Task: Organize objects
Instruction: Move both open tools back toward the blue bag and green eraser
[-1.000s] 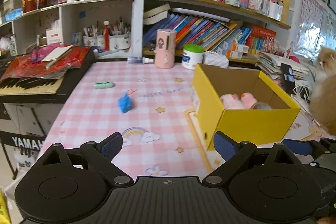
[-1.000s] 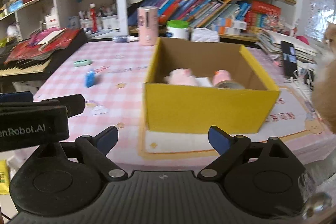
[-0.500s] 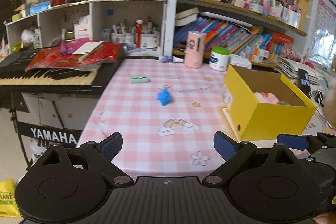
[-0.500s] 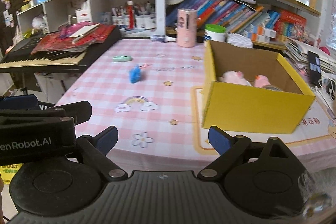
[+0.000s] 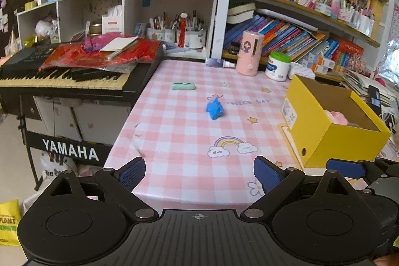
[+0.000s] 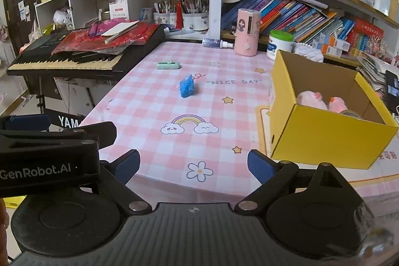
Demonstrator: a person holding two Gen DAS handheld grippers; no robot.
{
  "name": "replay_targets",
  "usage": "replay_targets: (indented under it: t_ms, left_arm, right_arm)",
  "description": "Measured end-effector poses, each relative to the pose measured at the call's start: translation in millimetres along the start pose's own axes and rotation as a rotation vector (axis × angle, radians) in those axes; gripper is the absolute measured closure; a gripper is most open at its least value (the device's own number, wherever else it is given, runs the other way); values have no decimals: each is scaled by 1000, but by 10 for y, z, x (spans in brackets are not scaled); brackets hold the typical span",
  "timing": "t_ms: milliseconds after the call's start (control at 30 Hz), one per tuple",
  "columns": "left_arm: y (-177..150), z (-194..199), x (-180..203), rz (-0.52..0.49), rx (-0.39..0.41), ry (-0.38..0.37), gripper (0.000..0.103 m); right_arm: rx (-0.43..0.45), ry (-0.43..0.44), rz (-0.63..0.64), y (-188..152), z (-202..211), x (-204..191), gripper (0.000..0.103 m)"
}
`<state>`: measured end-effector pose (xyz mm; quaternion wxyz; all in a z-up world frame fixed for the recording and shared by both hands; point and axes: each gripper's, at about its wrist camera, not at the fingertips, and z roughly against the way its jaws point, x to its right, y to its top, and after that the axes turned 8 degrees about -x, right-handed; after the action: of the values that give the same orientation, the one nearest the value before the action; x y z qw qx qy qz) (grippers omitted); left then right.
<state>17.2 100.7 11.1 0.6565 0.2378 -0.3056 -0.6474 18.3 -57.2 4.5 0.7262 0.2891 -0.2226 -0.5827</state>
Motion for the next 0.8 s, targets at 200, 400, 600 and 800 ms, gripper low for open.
replay_targets:
  t_ms: [200, 400, 600, 800]
  left_arm:
    - [201, -218, -69, 23, -5, 23, 7]
    - [458, -509, -71, 59, -13, 28, 7]
    - [697, -787, -28, 77, -24, 40, 8]
    - [901, -1015, 17, 87, -37, 68, 8]
  right_arm:
    - [-11, 21, 22, 195, -261, -8, 9]
    - [-9, 36, 49, 508, -541, 50, 9]
    - [-18, 47, 51, 816, -848, 208, 10]
    - [-32, 70, 55, 1065, -1129, 347, 12]
